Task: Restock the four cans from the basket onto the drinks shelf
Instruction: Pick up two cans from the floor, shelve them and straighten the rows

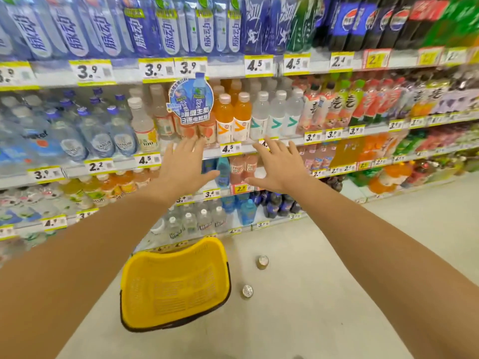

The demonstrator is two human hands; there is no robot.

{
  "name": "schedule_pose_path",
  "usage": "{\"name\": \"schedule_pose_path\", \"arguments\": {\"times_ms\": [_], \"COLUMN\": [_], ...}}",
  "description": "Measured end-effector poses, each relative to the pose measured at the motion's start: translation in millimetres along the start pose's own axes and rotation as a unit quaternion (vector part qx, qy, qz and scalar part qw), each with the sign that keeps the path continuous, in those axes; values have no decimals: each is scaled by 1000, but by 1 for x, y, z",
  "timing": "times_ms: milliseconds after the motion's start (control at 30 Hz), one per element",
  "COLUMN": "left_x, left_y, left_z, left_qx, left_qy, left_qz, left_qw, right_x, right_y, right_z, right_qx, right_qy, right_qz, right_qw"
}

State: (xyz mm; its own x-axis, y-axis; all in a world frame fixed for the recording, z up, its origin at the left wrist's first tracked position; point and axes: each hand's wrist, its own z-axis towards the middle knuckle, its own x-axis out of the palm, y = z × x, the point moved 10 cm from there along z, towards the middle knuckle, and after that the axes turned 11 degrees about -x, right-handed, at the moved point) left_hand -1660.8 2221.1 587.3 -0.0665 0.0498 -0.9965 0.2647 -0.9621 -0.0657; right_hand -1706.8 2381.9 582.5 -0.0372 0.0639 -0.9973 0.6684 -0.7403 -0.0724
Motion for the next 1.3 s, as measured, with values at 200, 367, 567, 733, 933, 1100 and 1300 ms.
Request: {"name": "schedule_pose_path", "arguments": {"times_ms": [200, 367, 567, 733, 933, 1100, 1300], "left_x": [40, 79, 126, 166, 260, 389, 572], "left_y": [-62, -106, -139, -150, -150, -146, -131], "left_z": [3, 3, -16, -35, -64, -79, -85], "left_qx": [-38, -139, -232, -253, -280, -302, -342], "left_qy": [46, 55, 50, 62, 67, 56, 53], "left_qz": [0, -15, -42, -31, -11, -39, -59], "left_qw": [998, 989, 971, 965, 958, 951, 936], "right_x": [28, 59, 106, 149, 267, 397, 572], "right_y": [-45, -87, -107, -97, -86, -84, -80], "right_z": [4, 15, 8, -6, -17, -8, 6], "right_qx": [-69, -156, -254, -291, -308, -315, -319], "right_qy": [9, 21, 12, -5, 21, 41, 60], "right_qz": [-16, -5, -13, 26, 52, 91, 71], "right_qw": [997, 988, 967, 956, 950, 944, 943]}}
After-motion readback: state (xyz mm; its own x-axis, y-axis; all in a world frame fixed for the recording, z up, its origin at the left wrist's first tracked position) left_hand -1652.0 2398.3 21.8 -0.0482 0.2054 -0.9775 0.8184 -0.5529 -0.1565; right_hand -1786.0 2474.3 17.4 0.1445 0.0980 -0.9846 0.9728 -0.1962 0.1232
